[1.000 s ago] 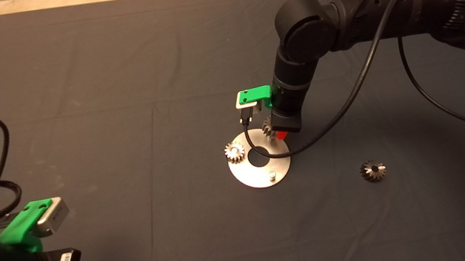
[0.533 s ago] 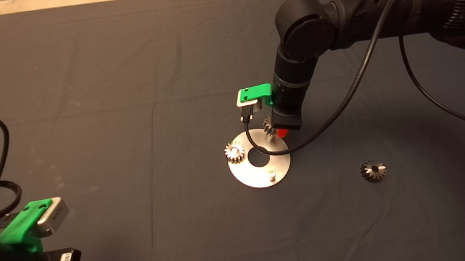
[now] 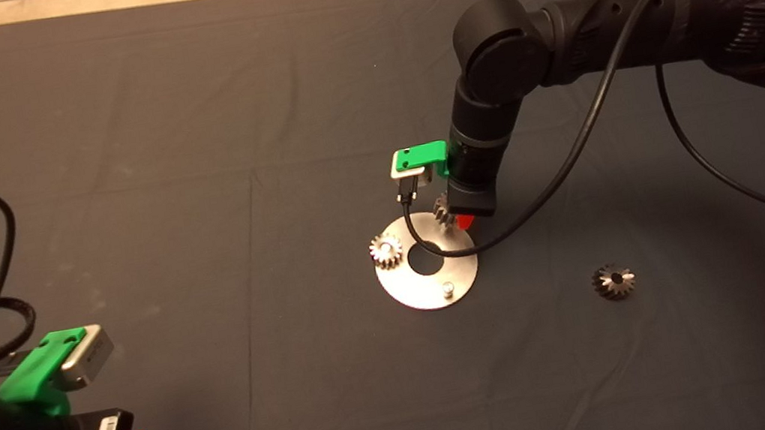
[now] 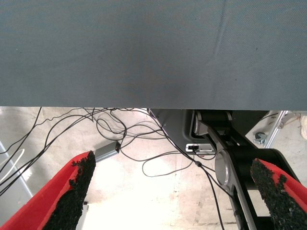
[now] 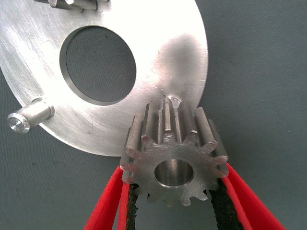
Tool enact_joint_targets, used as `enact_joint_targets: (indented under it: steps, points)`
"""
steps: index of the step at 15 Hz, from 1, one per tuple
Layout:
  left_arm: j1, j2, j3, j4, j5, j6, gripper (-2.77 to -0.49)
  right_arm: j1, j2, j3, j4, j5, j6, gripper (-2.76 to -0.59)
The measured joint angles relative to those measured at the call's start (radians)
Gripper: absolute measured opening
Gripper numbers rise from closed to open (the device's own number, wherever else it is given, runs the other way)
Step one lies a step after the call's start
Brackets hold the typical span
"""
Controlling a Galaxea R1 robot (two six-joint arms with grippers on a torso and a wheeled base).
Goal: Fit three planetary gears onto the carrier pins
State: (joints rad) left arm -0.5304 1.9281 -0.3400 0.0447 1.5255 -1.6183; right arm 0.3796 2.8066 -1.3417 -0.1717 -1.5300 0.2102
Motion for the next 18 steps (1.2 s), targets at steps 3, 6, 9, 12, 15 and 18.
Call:
enact_joint_targets:
  steps: [3,6,9,12,15,18]
  points:
    - [0.0,0.0,0.0,0.0,0.0,0.0,-0.93,0.0,0.0,-0.003,0.0,0.0,0.0,-2.45]
    - [0.0,0.0,0.0,0.0,0.0,0.0,-0.93,0.0,0.0,-0.004,-0.001,0.0,0.0,-2.45]
    - [0.0,0.0,0.0,0.0,0.0,0.0,-0.93,0.0,0.0,-0.004,-0.001,0.0,0.0,-2.45]
    - [0.0,0.0,0.0,0.0,0.0,0.0,-0.93,-0.001,0.0,-0.004,-0.001,0.0,0.0,-2.45]
    - [0.0,0.0,0.0,0.0,0.0,0.0,-0.93,-0.011,0.0,-0.004,-0.003,0.0,0.0,-2.45]
    - [0.0,0.0,0.0,0.0,0.0,0.0,-0.93,-0.016,0.0,-0.005,-0.003,0.0,0.0,-2.45]
